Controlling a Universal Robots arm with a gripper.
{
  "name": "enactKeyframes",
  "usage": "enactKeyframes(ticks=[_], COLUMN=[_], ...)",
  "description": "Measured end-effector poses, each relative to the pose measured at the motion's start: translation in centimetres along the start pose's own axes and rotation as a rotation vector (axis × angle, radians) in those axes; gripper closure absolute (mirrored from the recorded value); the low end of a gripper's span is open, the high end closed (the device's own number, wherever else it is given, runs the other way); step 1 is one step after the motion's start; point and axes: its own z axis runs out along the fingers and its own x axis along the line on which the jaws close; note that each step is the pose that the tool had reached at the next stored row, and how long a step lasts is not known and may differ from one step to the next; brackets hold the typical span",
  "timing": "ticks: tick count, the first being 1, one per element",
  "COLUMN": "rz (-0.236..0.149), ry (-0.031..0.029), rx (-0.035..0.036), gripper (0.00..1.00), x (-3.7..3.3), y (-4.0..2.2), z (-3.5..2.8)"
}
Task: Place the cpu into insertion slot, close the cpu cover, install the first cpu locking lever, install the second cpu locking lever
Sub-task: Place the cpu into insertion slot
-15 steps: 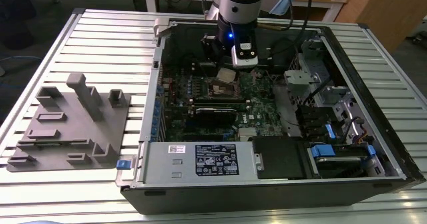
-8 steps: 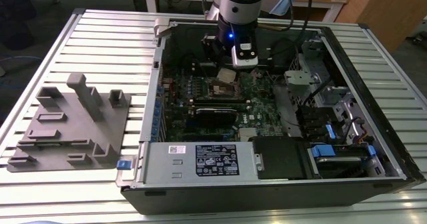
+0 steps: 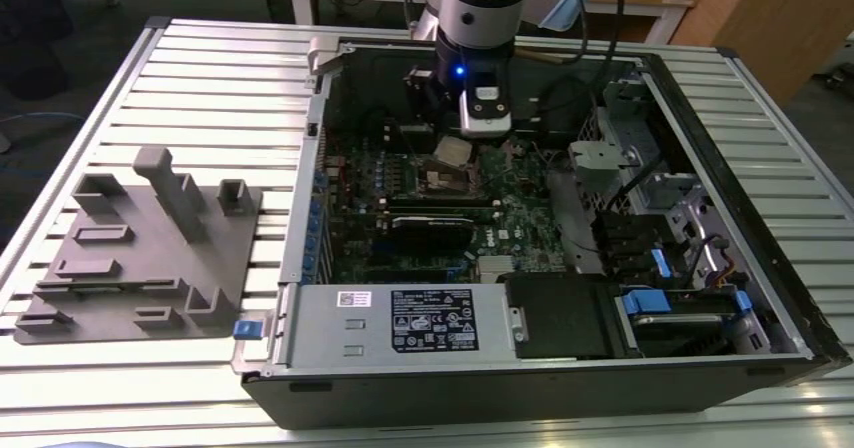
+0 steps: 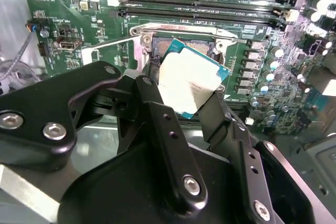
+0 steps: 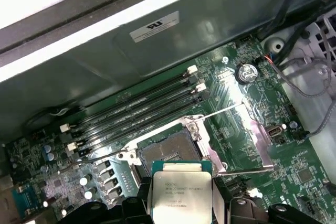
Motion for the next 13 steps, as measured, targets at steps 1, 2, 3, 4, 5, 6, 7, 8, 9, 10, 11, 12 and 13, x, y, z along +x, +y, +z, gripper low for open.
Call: enactKeyframes(ticks=[1, 2, 3, 4, 5, 6, 7, 8, 9, 10, 11, 12, 13], rz=[0.012, 0.026, 0.039, 0.053, 0.067, 0.083, 0.099, 0.117, 0.130, 0.134, 0.134, 0.134, 0.134], ry=[-0.0011, -0.0023, -0.0034, -0.0046, -0.0060, -0.0073, -0.0088, -0.0103, -0.0115, -0.0117, -0.0118, -0.0118, -0.0118], rx=[-0.0002, -0.0003, -0.0004, -0.0005, -0.0007, -0.0007, -0.0008, -0.0010, -0.0011, -0.0011, -0.0011, -0.0011, -0.0011], gripper=[0.46, 0.46, 0.46, 0.46, 0.46, 0.46, 0.46, 0.46, 0.46, 0.46, 0.46, 0.46, 0.46], x=[0.00, 0.00, 0.00, 0.00, 0.00, 0.00, 0.00, 0.00, 0.00, -0.01, -0.01, 0.00, 0.00], y=[0.00, 0.00, 0.00, 0.00, 0.00, 0.00, 0.00, 0.00, 0.00, 0.00, 0.00, 0.00, 0.00], z=[0.01, 0.01, 0.01, 0.02, 0.02, 0.03, 0.03, 0.04, 0.04, 0.04, 0.04, 0.04, 0.04])
